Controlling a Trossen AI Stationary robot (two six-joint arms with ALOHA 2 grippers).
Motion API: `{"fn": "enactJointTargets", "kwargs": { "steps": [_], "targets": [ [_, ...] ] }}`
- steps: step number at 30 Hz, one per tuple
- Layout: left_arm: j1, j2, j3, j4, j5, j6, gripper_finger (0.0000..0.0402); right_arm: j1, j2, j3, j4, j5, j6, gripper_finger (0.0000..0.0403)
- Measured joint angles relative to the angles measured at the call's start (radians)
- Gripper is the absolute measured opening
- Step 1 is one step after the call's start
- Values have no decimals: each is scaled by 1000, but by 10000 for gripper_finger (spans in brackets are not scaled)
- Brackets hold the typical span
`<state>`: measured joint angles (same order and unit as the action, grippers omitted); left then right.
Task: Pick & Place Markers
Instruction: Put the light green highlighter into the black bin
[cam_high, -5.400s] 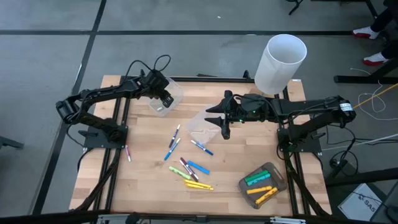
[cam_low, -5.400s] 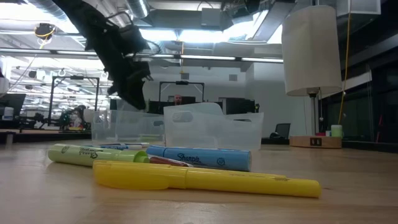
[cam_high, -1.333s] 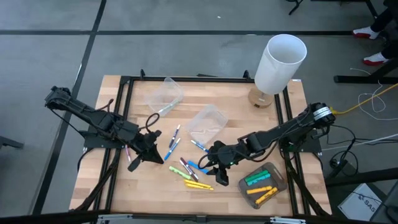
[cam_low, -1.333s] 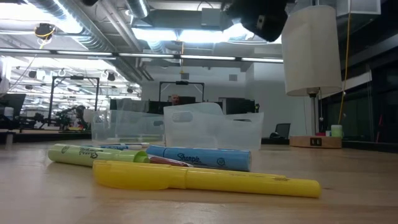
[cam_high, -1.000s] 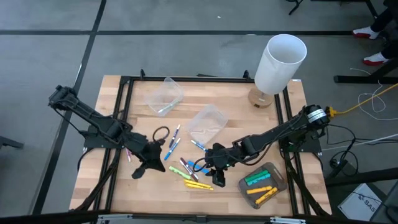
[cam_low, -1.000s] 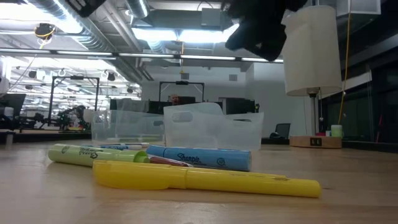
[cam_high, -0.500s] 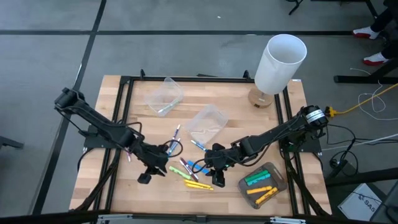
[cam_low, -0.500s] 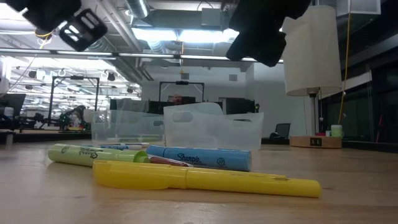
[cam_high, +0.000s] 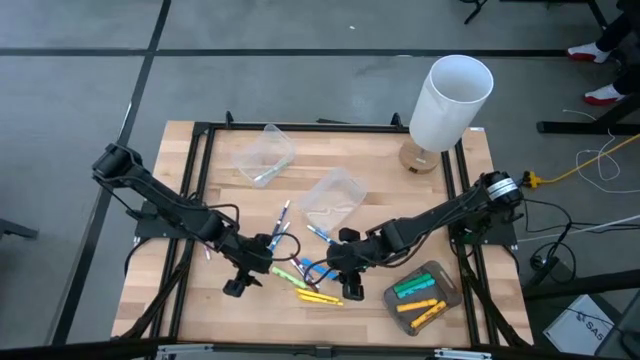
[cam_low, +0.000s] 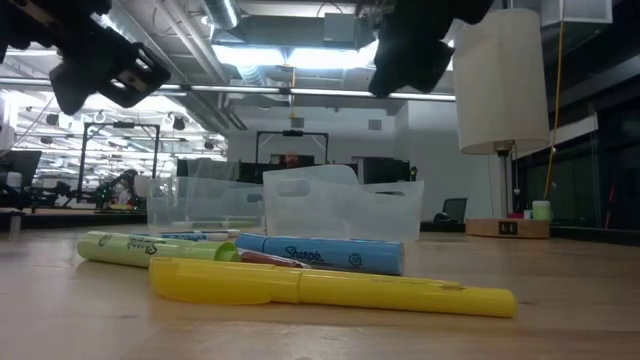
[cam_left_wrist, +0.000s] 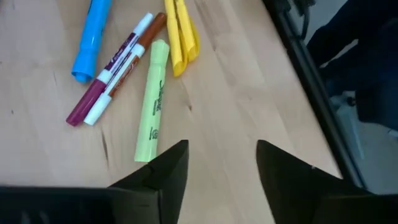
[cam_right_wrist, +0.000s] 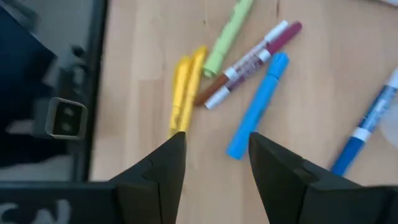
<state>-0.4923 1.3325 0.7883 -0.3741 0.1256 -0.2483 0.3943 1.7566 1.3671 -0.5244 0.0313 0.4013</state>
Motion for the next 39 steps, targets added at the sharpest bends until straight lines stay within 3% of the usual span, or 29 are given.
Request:
{"fn": "enactJointTargets", "kwargs": {
  "steps": [7, 14, 24, 39],
  "targets": [
    [0, 9, 0, -3, -1, 10, 196, 0, 122, 164, -154, 79, -65, 174],
    [0, 9, 0, -13, -54, 17, 196, 0, 229, 253, -194, 108, 50, 174],
    [0, 13, 0, -26, -102, 99, 196, 0, 258, 260, -252, 160, 118, 174],
    [1, 196, 0, 86, -117, 140, 196, 0, 259, 239, -235, 160, 115, 174]
  ]
}}
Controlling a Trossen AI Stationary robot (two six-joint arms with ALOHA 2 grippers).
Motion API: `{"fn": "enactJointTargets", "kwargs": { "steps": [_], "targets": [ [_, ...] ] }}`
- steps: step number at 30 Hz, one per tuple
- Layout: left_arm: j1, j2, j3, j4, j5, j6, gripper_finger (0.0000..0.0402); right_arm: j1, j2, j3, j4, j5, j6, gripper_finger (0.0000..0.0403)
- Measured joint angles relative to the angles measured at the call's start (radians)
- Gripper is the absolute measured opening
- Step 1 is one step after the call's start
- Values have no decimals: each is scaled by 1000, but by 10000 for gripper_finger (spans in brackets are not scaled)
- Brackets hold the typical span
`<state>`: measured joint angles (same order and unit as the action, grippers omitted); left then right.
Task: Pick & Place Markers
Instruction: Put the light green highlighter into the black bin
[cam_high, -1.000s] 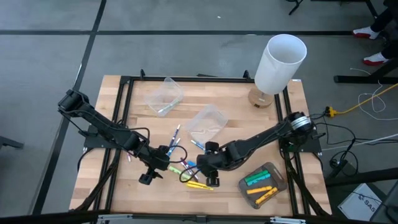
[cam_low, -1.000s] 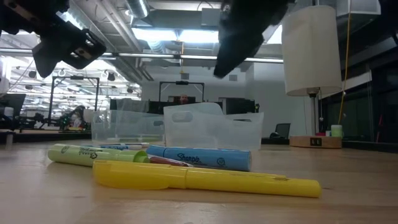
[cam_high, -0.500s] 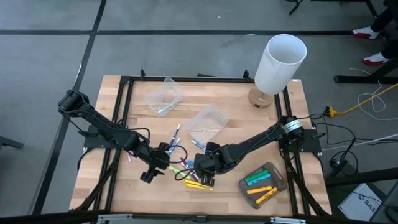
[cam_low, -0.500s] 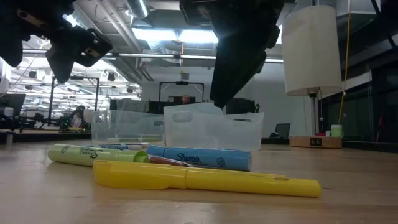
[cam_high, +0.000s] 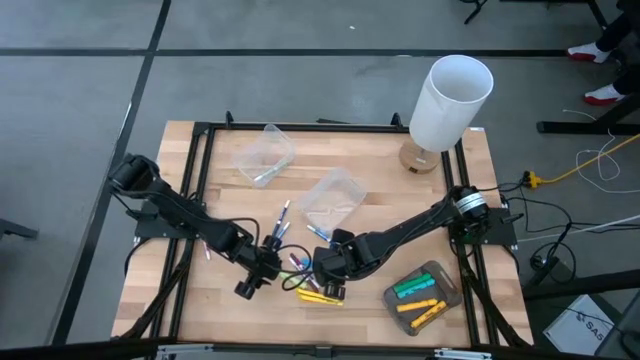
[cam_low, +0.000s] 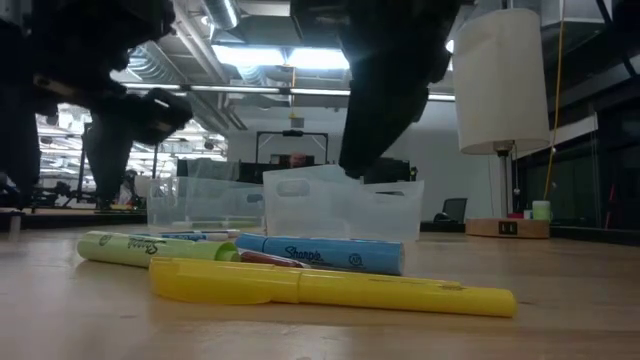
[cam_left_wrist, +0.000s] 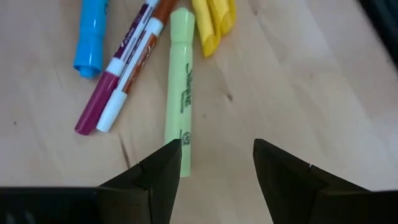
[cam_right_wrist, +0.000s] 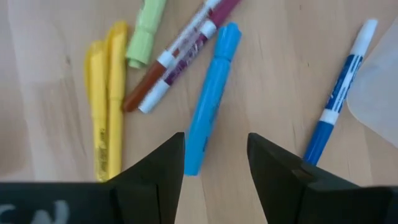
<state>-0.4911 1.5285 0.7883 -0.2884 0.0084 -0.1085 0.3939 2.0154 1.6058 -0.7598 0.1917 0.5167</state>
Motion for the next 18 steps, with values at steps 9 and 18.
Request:
{"fn": "enactJointTargets", "kwargs": {
  "steps": [9, 18],
  "targets": [
    [0, 26, 0, 15, -68, -8, 196, 0, 1, -56, 83, 27, -2, 174],
    [0, 26, 0, 23, -81, 16, 196, 0, 6, -92, 166, 27, 26, 174]
  ]
}}
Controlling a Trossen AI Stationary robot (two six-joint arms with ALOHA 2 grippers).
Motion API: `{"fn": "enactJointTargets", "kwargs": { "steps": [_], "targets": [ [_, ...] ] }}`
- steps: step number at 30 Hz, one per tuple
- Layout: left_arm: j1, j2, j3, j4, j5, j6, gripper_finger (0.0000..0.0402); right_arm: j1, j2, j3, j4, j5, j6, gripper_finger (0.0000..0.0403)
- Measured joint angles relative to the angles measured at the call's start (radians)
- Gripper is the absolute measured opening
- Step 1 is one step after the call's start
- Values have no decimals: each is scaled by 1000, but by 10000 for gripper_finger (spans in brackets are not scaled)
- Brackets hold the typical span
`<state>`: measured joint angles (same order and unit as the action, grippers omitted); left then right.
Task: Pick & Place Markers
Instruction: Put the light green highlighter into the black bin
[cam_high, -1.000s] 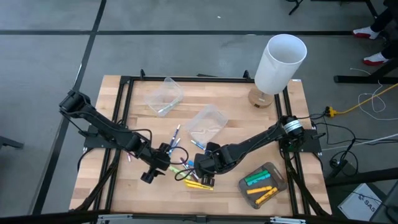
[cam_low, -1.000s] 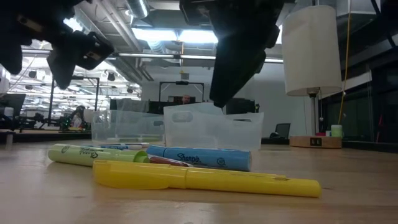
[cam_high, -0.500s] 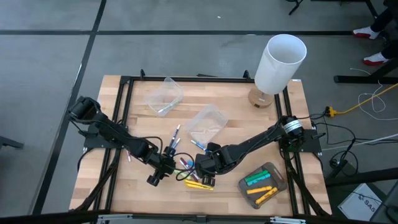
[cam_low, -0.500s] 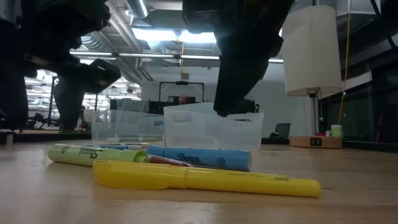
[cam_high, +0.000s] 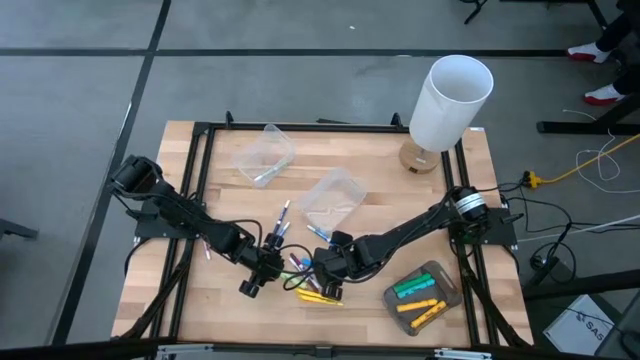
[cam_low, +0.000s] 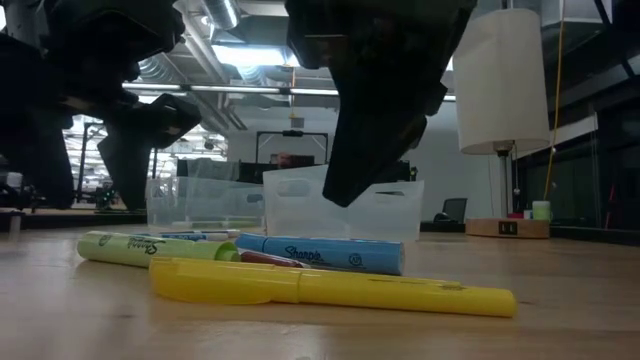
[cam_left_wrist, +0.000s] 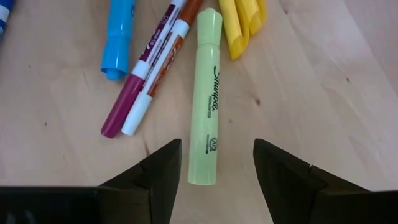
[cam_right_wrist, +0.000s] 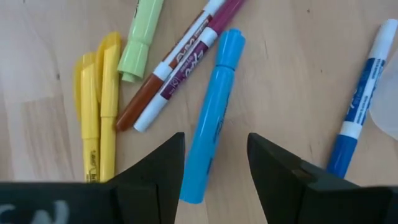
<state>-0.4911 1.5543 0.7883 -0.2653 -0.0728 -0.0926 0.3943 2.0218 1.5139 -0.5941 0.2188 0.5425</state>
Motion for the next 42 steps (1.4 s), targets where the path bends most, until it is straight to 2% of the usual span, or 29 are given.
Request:
{"fn": "enactJointTargets", "kwargs": {
  "steps": [14, 30, 42],
  "targets": [
    [5, 11, 0, 2, -20, 20, 196, 0, 56, -1, 36, 8, 3, 174],
    [16, 112, 0, 61, -10, 8, 196, 0, 68, 0, 36, 16, 4, 174],
    [16, 119, 0, 60, -11, 1, 196, 0, 94, 0, 44, 17, 6, 174]
  ]
}}
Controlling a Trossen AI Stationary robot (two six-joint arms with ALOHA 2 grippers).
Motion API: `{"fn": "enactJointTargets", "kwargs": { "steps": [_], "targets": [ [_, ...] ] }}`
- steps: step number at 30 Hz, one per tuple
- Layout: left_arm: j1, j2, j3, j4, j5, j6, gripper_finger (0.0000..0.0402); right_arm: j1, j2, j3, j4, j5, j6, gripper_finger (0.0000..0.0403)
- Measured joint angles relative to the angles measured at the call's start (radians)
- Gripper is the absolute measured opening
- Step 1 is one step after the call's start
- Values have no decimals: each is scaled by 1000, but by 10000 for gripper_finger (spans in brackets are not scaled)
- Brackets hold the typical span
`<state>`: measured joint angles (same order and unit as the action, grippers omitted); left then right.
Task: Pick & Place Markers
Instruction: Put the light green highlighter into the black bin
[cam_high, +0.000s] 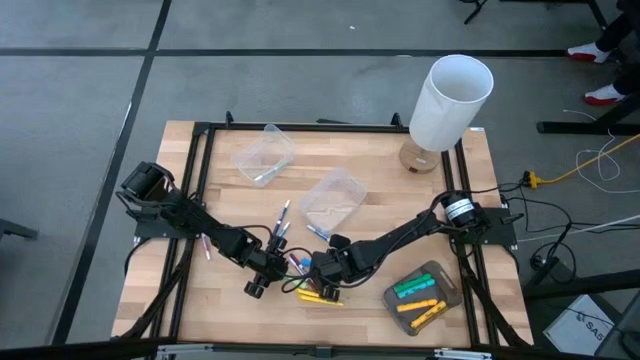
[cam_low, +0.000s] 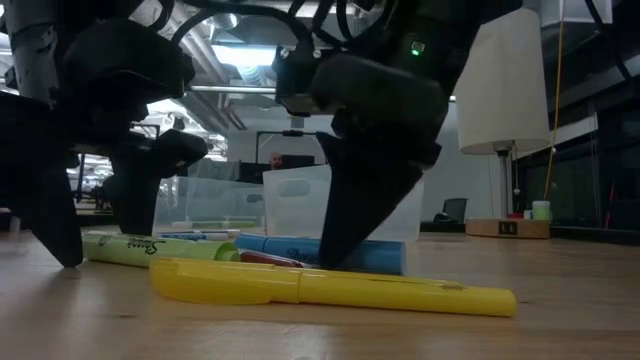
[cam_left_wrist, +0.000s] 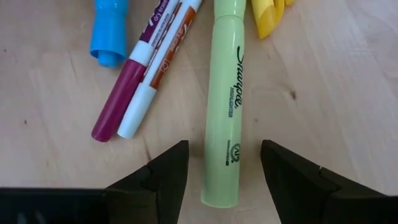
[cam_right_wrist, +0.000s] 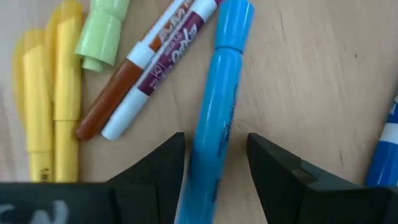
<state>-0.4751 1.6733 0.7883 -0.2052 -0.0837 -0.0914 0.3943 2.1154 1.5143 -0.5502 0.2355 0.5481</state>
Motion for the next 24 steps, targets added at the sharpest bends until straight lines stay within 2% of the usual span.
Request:
{"fn": "enactJointTargets", "kwargs": {
  "steps": [11, 20, 24],
  "targets": [
    [5, 0, 0, -15, 4, -1, 191, 0, 10, 1, 3, -1, 1, 167],
    [6, 1, 0, -19, 40, -10, 105, -1, 10, 1, -1, -16, -7, 66],
    [6, 0, 1, -23, 50, -26, 67, -1, 10, 1, -2, -22, -10, 65]
  ]
}}
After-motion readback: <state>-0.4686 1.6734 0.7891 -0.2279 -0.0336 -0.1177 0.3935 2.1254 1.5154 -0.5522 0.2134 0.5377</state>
